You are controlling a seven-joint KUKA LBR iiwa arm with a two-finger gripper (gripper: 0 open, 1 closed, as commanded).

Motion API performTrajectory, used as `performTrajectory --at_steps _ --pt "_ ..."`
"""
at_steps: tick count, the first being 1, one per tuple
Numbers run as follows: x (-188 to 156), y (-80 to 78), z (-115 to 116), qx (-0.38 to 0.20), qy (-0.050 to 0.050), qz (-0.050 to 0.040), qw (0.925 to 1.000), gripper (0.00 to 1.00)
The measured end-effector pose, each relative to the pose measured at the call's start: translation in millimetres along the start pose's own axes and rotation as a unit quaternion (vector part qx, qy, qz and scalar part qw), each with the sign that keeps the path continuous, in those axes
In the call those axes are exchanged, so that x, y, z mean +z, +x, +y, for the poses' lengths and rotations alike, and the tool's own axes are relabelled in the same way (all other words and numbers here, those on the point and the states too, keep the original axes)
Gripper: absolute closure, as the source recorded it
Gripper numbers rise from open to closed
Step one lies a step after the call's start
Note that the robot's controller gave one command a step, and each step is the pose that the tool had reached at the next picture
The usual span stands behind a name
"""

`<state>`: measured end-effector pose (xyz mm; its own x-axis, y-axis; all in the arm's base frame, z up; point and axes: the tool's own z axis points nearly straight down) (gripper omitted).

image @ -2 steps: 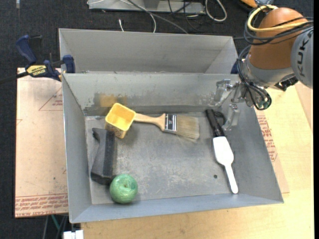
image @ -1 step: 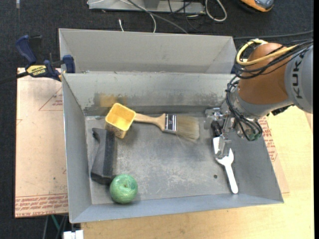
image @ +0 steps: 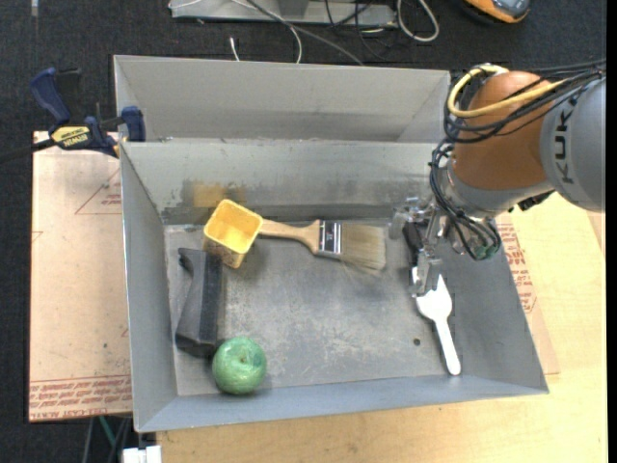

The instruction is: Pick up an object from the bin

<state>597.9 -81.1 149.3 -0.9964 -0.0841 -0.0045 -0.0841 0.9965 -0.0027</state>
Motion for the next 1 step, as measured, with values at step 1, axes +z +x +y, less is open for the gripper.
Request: performTrajectory --at_steps 1 --pt "-35.5 39.0 -20.2 -0.086 -0.001 0.0 0.9963 0.0"
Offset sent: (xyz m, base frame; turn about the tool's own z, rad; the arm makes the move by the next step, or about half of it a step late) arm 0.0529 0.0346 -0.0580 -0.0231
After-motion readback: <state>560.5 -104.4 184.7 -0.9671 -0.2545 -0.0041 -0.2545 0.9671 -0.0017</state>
